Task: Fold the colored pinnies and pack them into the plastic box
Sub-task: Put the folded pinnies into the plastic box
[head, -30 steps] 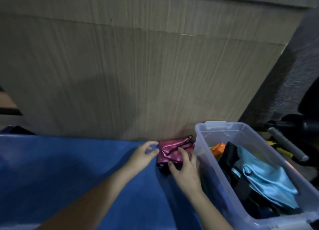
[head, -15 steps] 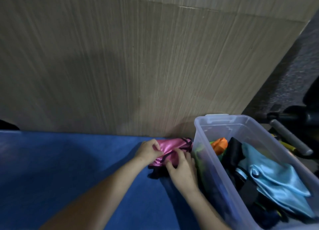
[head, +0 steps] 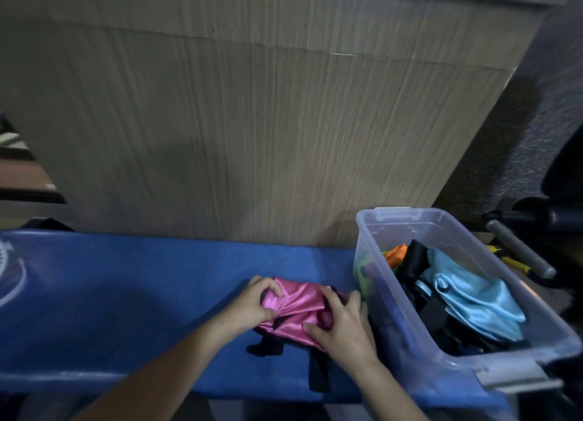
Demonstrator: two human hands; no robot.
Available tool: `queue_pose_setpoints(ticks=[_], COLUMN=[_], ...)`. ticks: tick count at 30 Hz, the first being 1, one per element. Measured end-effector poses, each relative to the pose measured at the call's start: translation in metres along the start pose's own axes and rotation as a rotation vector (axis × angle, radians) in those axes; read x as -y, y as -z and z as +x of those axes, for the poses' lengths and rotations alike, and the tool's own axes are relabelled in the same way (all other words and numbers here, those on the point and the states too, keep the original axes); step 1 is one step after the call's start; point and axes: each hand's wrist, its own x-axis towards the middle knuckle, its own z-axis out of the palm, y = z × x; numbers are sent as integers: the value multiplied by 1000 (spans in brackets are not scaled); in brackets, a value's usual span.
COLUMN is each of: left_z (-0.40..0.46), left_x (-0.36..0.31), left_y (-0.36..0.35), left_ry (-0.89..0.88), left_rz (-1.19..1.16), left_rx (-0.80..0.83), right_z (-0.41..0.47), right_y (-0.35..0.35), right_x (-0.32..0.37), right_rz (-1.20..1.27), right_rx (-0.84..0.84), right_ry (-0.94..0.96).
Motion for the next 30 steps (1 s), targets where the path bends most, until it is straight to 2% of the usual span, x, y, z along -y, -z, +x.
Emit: queue_pose_setpoints(ticks=[2, 8, 14, 20, 24, 30], left_z=[-11, -26, -37, -51, -61, -65], left_x=[3, 2, -4, -13, -20, -86], left_y=[2, 5, 7, 6, 11, 40], left_ry=[0, 5, 3, 8, -4, -113], left_rz=[-20, -73, -83, -123, -143, -107], left_rx=[6, -7, 35, 54, 62, 15], right_z=[-12, -34, -36, -49, -64, -73], right_y=[-1, -16, -15, -28, -32, 19], right_x=[1, 6, 0, 3, 8, 35], right_rz=[-33, -161, -42, 89, 266, 375], right_rx=[-2, 164, 90, 20, -56, -221], right_ry=[-4, 105, 194, 170, 158, 193])
